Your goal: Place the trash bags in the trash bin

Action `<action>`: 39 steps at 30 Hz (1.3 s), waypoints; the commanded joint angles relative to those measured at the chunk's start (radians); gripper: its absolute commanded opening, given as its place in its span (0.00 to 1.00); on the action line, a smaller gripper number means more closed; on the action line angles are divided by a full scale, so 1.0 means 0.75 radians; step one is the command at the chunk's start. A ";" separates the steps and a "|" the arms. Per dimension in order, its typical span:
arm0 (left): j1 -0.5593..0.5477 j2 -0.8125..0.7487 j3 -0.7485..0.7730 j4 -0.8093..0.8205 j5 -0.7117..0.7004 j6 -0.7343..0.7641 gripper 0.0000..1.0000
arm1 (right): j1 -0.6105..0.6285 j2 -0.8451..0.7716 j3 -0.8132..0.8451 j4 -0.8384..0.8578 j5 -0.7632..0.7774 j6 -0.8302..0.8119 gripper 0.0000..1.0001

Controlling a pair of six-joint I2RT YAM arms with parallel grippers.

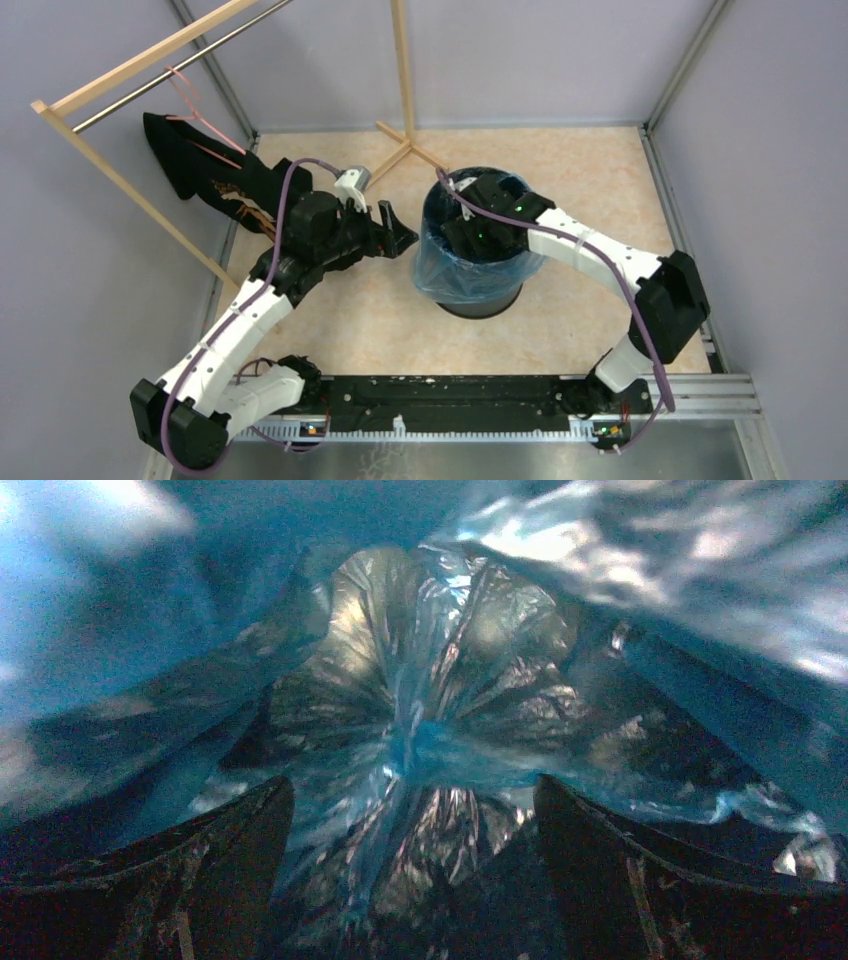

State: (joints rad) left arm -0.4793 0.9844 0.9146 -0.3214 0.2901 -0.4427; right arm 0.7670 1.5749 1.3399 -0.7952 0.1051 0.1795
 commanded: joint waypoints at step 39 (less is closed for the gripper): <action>-0.001 -0.034 -0.139 0.029 -0.046 -0.083 0.93 | 0.033 -0.082 0.083 0.132 -0.116 0.118 0.90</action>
State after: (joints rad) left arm -0.4793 0.9501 0.8314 -0.3187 0.2310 -0.4877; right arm 0.7723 1.5558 1.3449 -0.6422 0.0158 0.2623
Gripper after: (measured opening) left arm 0.933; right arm 0.895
